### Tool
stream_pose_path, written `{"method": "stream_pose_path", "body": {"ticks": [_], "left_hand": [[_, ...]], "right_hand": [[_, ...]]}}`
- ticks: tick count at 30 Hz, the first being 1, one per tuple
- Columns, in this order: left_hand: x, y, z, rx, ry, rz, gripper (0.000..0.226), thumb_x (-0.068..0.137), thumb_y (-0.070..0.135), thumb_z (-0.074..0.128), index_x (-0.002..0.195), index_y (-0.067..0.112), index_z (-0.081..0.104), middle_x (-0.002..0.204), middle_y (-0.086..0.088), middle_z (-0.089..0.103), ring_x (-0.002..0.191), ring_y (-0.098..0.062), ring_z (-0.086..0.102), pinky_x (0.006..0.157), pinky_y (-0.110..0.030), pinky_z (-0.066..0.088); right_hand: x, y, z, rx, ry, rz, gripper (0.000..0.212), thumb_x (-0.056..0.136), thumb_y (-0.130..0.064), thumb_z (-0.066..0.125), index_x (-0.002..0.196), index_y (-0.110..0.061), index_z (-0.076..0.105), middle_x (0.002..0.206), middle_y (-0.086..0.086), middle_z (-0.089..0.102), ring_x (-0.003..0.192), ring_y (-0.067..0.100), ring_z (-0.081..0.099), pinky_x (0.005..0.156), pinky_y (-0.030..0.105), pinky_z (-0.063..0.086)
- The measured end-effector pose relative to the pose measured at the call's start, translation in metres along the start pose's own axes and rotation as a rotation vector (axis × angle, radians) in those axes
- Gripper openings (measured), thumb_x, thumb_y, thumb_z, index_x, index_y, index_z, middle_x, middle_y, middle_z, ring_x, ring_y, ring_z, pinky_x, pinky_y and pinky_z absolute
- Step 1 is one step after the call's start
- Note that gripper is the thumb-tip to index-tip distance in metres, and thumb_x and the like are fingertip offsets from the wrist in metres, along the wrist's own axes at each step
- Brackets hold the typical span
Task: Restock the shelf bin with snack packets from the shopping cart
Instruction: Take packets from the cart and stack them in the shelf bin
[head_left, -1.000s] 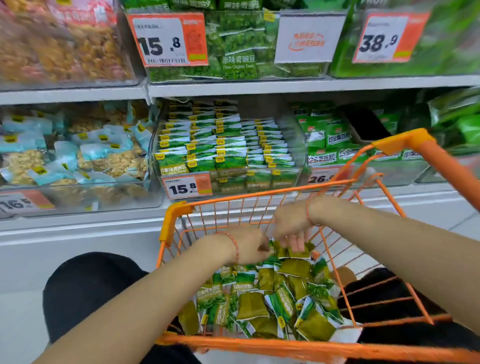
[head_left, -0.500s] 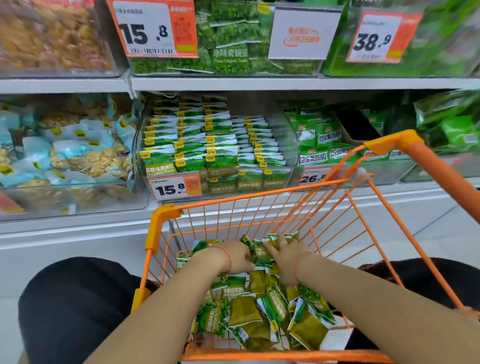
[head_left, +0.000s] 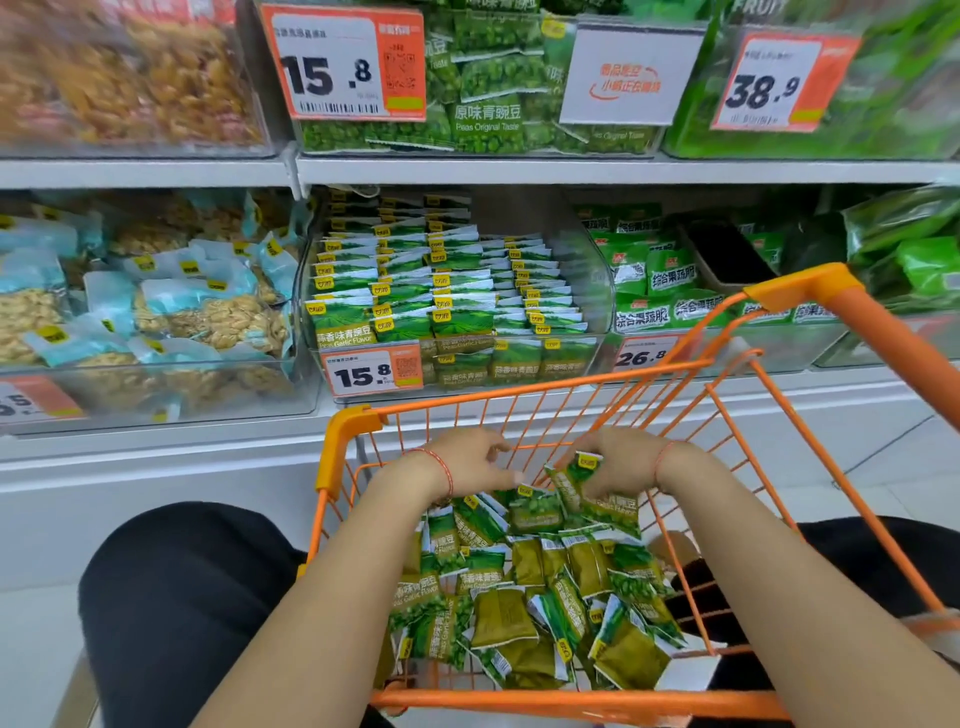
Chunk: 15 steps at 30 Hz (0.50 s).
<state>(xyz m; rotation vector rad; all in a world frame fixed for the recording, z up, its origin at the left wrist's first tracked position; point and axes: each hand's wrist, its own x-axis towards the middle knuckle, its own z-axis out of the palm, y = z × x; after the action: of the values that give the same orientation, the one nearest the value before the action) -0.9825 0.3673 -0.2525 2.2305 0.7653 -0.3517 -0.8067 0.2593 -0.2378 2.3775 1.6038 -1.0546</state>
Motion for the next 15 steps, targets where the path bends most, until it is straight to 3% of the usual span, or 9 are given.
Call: {"method": "stream_pose_path", "body": {"ticks": [3, 5, 8, 10, 11, 13, 15], "left_hand": [[-0.012, 0.008, -0.008, -0.321, -0.006, 0.104, 0.063, 0.085, 0.04, 0.067, 0.14, 0.027, 0.041, 0.145, 0.002, 0.042, 0.127, -0.017, 0.046, 0.105, -0.034, 0.039], [-0.018, 0.011, -0.009, -0.431, -0.028, 0.134, 0.059, 0.085, 0.039, 0.067, 0.137, 0.031, 0.042, 0.132, 0.0, 0.047, 0.115, -0.015, 0.049, 0.1, -0.033, 0.043], [-0.024, 0.013, -0.009, -0.595, -0.015, 0.103, 0.043, 0.084, 0.035, 0.069, 0.123, 0.037, 0.05, 0.106, -0.005, 0.046, 0.095, -0.013, 0.049, 0.076, -0.026, 0.046], [-0.026, 0.011, -0.011, -0.714, 0.016, 0.097, 0.036, 0.081, 0.032, 0.072, 0.113, 0.036, 0.057, 0.078, -0.001, 0.043, 0.063, -0.009, 0.045, 0.056, -0.022, 0.035], [-0.027, 0.009, -0.011, -0.762, 0.023, 0.104, 0.04, 0.076, 0.033, 0.075, 0.113, 0.035, 0.059, 0.07, 0.0, 0.04, 0.056, -0.01, 0.041, 0.054, -0.023, 0.032], [-0.029, 0.005, -0.014, -0.835, 0.031, 0.124, 0.052, 0.064, 0.039, 0.084, 0.111, 0.034, 0.063, 0.075, -0.005, 0.048, 0.069, -0.017, 0.05, 0.067, -0.031, 0.038], [-0.029, 0.002, -0.016, -0.897, 0.081, 0.142, 0.054, 0.057, 0.039, 0.089, 0.106, 0.034, 0.067, 0.094, -0.013, 0.054, 0.088, -0.024, 0.056, 0.086, -0.042, 0.044]], "right_hand": [[-0.03, -0.01, -0.013, 0.365, -0.003, -0.149, 0.04, 0.084, -0.017, 0.068, 0.121, -0.03, 0.059, 0.134, -0.002, 0.049, 0.118, 0.016, 0.049, 0.099, 0.036, 0.042], [-0.045, -0.018, -0.012, 0.569, 0.008, -0.256, 0.04, 0.085, -0.013, 0.068, 0.12, -0.031, 0.059, 0.133, -0.007, 0.05, 0.123, 0.011, 0.046, 0.102, 0.033, 0.04], [-0.051, -0.024, -0.005, 0.734, 0.083, -0.323, 0.058, 0.085, -0.009, 0.068, 0.132, -0.035, 0.047, 0.137, -0.015, 0.039, 0.135, 0.009, 0.027, 0.1, 0.027, 0.031], [-0.053, -0.024, -0.003, 0.822, 0.129, -0.315, 0.072, 0.083, -0.009, 0.07, 0.139, -0.038, 0.036, 0.137, -0.013, 0.033, 0.139, 0.015, 0.023, 0.096, 0.028, 0.031], [-0.053, -0.024, -0.002, 0.869, 0.141, -0.313, 0.076, 0.082, -0.01, 0.072, 0.14, -0.04, 0.034, 0.14, -0.011, 0.032, 0.14, 0.017, 0.022, 0.096, 0.029, 0.033], [-0.053, -0.023, 0.001, 0.95, 0.175, -0.313, 0.08, 0.078, -0.012, 0.076, 0.139, -0.042, 0.035, 0.144, -0.004, 0.035, 0.14, 0.016, 0.026, 0.093, 0.026, 0.039], [-0.052, -0.024, 0.003, 0.974, 0.249, -0.316, 0.079, 0.074, -0.015, 0.08, 0.136, -0.04, 0.039, 0.138, -0.003, 0.041, 0.135, 0.012, 0.031, 0.091, 0.025, 0.044]]}}
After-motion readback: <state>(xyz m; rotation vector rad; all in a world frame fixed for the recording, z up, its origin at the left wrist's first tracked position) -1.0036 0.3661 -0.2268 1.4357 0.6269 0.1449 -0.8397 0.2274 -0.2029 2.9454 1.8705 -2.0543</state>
